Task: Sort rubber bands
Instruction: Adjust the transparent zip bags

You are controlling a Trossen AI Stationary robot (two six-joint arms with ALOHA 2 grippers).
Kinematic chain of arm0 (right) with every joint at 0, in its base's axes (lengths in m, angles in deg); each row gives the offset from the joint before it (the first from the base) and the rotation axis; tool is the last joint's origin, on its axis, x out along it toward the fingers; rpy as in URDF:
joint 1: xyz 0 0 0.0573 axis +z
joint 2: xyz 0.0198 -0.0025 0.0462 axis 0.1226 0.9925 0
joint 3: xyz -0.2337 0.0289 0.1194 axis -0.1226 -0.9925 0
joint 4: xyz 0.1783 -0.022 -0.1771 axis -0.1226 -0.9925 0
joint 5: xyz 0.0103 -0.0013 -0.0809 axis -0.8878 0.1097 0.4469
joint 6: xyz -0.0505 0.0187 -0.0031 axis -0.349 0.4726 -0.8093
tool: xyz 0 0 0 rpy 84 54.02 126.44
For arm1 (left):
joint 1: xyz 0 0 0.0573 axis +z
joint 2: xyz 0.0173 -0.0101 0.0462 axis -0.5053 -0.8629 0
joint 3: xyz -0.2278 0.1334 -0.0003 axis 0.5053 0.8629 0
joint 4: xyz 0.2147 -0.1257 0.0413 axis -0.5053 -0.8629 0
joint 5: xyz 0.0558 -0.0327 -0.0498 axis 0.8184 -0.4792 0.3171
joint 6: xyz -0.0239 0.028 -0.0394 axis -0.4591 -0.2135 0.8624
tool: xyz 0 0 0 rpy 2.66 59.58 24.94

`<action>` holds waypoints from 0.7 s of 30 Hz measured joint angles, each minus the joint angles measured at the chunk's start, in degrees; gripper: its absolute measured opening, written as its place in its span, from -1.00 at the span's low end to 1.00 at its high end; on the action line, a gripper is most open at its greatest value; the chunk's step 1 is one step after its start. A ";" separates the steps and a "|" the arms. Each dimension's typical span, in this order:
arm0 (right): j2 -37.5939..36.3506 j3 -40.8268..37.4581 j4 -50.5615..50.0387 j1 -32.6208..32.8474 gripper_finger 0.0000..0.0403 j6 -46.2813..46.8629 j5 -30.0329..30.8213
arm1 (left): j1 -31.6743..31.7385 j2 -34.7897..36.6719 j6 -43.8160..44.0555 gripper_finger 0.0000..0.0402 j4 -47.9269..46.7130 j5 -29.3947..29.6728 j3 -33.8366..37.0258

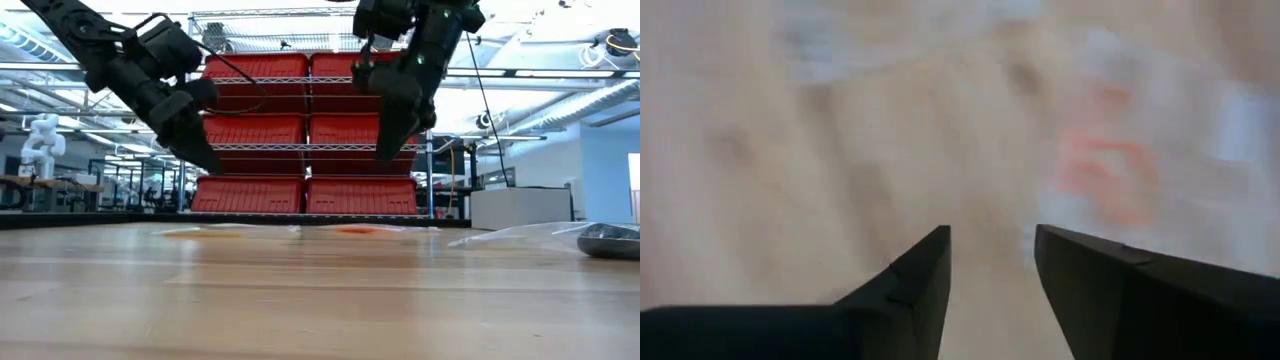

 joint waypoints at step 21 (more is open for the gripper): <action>5.90 -20.63 44.02 -9.74 -0.99 6.54 17.55 | -5.89 -19.75 0.05 -0.98 6.48 2.09 -0.06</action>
